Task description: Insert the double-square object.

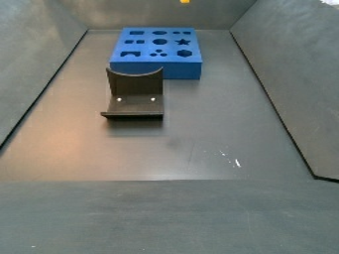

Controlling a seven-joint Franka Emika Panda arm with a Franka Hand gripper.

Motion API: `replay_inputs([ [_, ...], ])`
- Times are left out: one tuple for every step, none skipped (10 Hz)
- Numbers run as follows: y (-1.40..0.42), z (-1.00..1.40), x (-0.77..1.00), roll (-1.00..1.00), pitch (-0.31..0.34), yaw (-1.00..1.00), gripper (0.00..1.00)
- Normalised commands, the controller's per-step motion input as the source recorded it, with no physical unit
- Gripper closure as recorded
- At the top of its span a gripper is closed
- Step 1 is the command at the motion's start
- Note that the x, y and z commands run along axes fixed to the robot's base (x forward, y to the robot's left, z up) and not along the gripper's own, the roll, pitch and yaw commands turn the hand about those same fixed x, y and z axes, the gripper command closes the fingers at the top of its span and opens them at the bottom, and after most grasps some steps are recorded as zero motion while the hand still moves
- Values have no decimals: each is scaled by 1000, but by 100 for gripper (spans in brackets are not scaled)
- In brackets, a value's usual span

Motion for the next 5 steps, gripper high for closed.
replay_inputs([
  [0,-146,0,21,0,0,100],
  [0,-326,0,60,-20,0,100],
  [17,-506,-89,27,-114,-51,100],
  [0,-529,-214,20,-140,-9,100],
  [0,-446,-189,59,-99,0,100],
])
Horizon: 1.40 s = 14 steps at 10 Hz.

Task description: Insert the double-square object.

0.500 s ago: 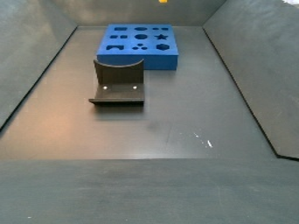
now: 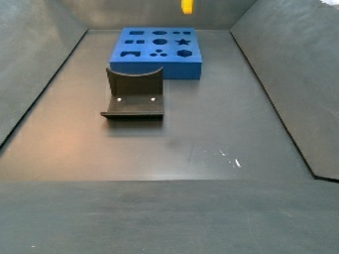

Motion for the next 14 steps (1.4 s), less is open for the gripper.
replay_inputs([
  [-100,-254,86,183,-26,-86,100],
  [-51,0,420,179,34,-503,100],
  [0,0,17,110,0,-906,100],
  [0,0,0,70,-17,-1000,100],
  [0,54,0,44,-10,-1000,100],
  [0,117,111,20,0,-929,100],
  [0,186,223,0,0,-843,100],
  [-6,194,469,0,0,-637,100],
  [-46,0,823,90,0,-323,100],
  [-17,-17,1000,157,0,-117,100],
  [-46,-3,1000,144,0,0,100],
  [-97,0,1000,100,0,0,100],
  [-103,0,1000,99,0,0,100],
  [-91,-37,1000,66,0,0,100],
])
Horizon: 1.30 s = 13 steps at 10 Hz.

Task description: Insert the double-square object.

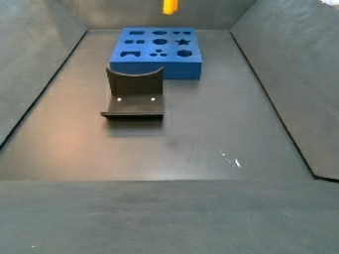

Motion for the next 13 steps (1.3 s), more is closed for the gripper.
replay_inputs([
  [-63,-180,1000,89,0,0,100],
  [-17,-289,1000,114,0,-6,100],
  [0,-326,1000,153,0,-46,100],
  [0,-243,951,126,0,-237,100],
  [0,-217,857,126,0,-334,100],
  [89,-103,871,87,0,-366,100],
  [203,0,926,0,0,-349,100],
  [314,0,960,-80,0,-349,100],
  [280,-6,906,-136,0,-389,100],
  [217,-54,863,-194,0,-409,100],
  [200,-60,837,-201,0,-426,100],
  [174,-54,743,-211,4,-503,100],
  [151,-106,609,-190,7,-617,100],
])
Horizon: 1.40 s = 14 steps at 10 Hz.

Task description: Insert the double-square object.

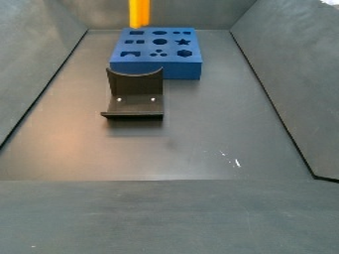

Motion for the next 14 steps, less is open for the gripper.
replay_inputs([
  [77,-220,446,-127,0,-743,100],
  [6,-274,334,-77,0,-811,100],
  [-20,-100,131,70,41,-780,100],
  [-60,-29,37,183,91,-711,100],
  [-74,0,0,209,116,-691,100],
  [-66,0,0,216,127,-680,100],
  [-40,0,0,233,106,-706,100],
  [-71,0,69,221,97,-660,100],
  [-111,-14,140,113,90,-674,100],
  [-106,-6,106,10,104,-734,100],
  [-74,-57,20,36,147,-754,100],
  [-74,-49,0,60,203,-717,100],
  [-29,-46,0,194,296,-620,100],
  [-29,-49,0,233,389,-489,100],
])
